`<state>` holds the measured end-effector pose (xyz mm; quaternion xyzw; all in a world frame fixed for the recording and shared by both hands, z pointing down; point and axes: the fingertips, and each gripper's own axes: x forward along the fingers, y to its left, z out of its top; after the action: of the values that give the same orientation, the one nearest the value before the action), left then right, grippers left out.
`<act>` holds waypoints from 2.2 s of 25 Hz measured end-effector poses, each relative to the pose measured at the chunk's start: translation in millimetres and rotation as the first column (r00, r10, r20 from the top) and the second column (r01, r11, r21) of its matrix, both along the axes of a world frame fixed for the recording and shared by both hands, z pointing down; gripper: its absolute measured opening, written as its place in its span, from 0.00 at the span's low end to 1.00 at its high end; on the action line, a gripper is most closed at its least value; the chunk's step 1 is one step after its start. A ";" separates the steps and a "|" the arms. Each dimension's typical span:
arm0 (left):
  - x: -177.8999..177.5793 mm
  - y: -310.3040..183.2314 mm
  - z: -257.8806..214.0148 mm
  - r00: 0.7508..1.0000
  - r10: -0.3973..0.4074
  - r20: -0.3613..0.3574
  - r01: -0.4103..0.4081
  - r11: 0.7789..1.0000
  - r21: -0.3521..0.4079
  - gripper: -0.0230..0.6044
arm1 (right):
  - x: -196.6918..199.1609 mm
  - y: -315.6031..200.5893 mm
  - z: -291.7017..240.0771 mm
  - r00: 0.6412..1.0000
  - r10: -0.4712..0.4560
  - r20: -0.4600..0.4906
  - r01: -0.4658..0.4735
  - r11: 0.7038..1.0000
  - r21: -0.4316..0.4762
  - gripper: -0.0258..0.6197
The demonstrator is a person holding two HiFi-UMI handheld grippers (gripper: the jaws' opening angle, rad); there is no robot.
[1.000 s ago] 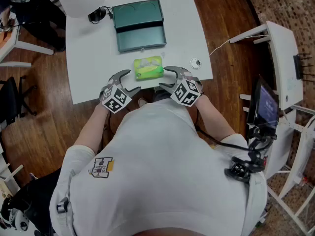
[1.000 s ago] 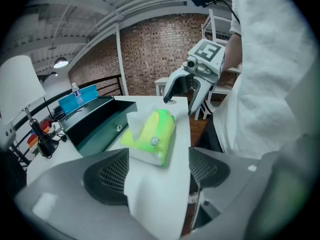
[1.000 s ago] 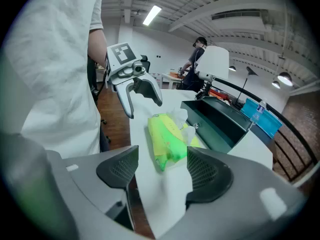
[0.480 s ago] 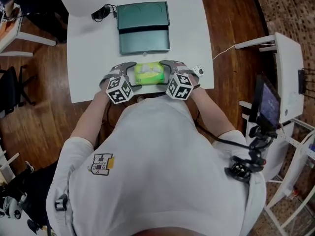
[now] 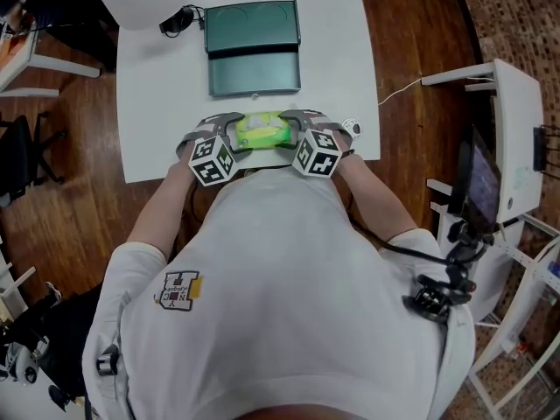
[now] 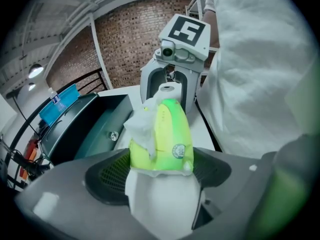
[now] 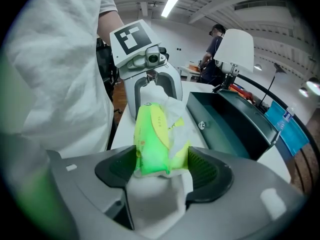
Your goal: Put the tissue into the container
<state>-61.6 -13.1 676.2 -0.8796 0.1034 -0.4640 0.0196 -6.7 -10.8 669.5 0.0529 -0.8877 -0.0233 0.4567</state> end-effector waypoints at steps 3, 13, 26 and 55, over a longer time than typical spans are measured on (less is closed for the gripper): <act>1.0 -1.4 -3.7 1.000 -0.001 0.001 0.001 1.000 0.013 0.64 | 1.1 -1.8 -2.9 1.000 0.002 0.010 -0.003 1.000 0.006 0.52; -2.6 -23.9 -53.8 1.000 0.003 -0.023 0.000 0.990 0.142 0.63 | -2.1 -24.6 -51.2 0.999 -0.009 0.035 0.005 0.992 0.126 0.51; -10.4 -98.7 -107.1 1.000 -0.001 -0.011 0.005 0.948 0.318 0.63 | -9.5 -97.6 -105.5 1.000 -0.007 0.031 -0.003 0.951 0.310 0.51; -22.2 -175.0 -28.9 0.997 0.000 0.073 -0.008 0.995 0.101 0.62 | -22.7 -174.7 -29.0 0.998 0.015 -0.060 -0.009 0.995 0.099 0.51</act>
<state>-83.8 -188.1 647.2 -0.8601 0.1240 -0.4900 0.0687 -29.4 -185.6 640.6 0.0799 -0.8710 -0.0658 0.4803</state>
